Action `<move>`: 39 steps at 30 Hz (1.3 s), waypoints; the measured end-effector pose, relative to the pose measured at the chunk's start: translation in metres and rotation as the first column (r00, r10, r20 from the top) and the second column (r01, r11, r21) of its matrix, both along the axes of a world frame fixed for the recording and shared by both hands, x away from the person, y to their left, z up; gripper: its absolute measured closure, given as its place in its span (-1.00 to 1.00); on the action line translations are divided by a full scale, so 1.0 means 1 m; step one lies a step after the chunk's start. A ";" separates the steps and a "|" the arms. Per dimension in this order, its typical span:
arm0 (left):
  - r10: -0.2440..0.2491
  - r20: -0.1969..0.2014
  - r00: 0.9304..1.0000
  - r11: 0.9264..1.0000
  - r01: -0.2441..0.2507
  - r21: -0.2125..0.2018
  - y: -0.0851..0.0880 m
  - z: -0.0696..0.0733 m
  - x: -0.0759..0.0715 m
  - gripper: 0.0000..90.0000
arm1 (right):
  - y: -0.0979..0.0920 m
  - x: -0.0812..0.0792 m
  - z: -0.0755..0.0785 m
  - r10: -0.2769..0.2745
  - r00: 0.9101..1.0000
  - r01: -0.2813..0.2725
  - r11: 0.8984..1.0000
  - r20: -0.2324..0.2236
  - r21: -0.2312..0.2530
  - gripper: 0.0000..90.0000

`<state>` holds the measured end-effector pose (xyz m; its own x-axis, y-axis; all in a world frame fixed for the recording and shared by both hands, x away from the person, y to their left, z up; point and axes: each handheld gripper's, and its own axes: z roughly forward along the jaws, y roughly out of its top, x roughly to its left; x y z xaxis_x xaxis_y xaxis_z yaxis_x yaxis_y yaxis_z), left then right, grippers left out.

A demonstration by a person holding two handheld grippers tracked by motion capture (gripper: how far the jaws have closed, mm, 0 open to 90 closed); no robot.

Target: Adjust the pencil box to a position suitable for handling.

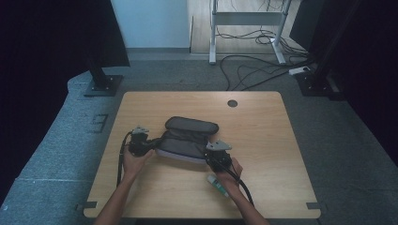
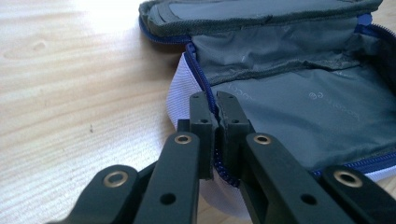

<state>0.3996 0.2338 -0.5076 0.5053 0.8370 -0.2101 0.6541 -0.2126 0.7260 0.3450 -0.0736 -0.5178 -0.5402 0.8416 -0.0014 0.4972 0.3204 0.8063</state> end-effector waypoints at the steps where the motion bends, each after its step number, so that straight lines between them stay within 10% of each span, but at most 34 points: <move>1: 0.001 -0.003 1.000 1.000 -0.001 0.003 0.000 -0.002 0.000 0.92 | 0.000 0.000 -0.001 0.004 1.000 -0.004 1.000 -0.006 -0.001 0.86; 13: 0.007 -0.031 1.000 1.000 -0.007 0.002 0.003 -0.012 -0.002 0.87 | 0.003 -0.001 -0.015 0.030 0.999 -0.031 0.999 -0.044 -0.020 0.77; 20: 0.033 -0.028 0.999 0.999 -0.032 0.036 0.000 -0.018 -0.002 0.31 | 0.000 -0.001 -0.014 0.028 0.999 -0.028 1.000 -0.040 -0.008 0.59; 39: 0.070 -0.006 0.998 0.998 -0.070 0.000 0.005 -0.015 -0.001 -0.16 | -0.009 -0.001 -0.008 0.025 0.999 -0.023 0.997 -0.027 0.076 0.14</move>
<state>0.3984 0.2389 -0.5223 0.4445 0.8701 -0.2129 0.6714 -0.1663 0.7222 0.3436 -0.0825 -0.5259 -0.5595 0.8253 0.0773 0.5125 0.2711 0.8147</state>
